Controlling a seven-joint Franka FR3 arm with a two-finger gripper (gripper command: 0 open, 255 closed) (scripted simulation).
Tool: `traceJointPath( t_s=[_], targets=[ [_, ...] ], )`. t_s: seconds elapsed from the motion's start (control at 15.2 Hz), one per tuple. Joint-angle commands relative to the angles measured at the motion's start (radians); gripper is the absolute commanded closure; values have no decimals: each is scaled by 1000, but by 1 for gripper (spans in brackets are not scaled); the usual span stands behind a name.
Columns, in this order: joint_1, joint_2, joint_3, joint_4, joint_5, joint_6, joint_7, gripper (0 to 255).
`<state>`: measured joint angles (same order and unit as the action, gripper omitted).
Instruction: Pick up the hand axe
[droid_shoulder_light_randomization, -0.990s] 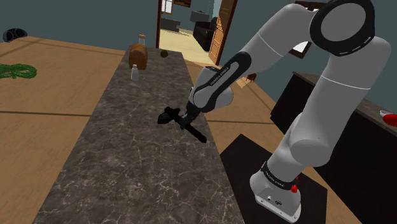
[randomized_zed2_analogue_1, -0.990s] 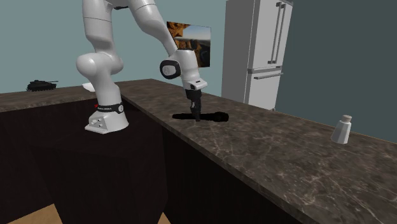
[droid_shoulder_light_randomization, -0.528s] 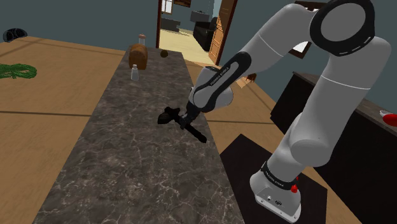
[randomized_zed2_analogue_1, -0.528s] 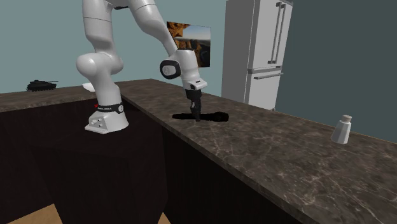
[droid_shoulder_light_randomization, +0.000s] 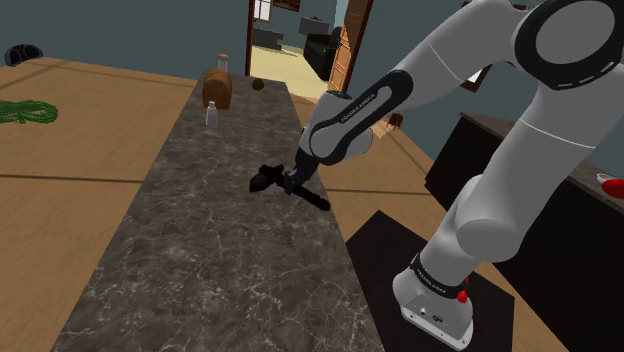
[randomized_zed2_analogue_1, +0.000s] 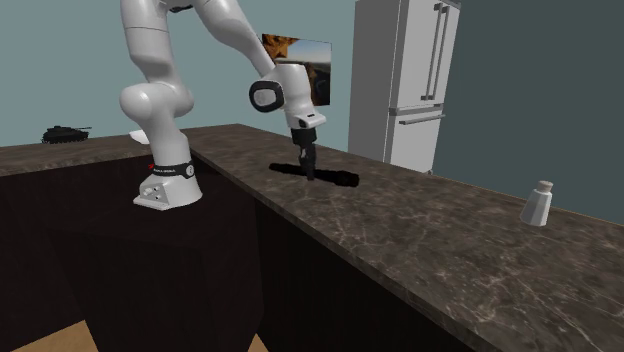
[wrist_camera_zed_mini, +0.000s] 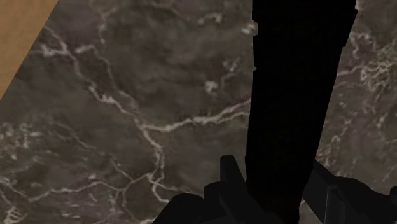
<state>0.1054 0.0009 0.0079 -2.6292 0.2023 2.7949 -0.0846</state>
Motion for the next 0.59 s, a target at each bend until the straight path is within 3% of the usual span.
traceJointPath(
  t_s=[0.0,0.53],
  targets=[
    [0,-28,-1,5,-16,-32,16,255],
    [-7,-111,-1,18,-48,-127,45,255]
  ],
)
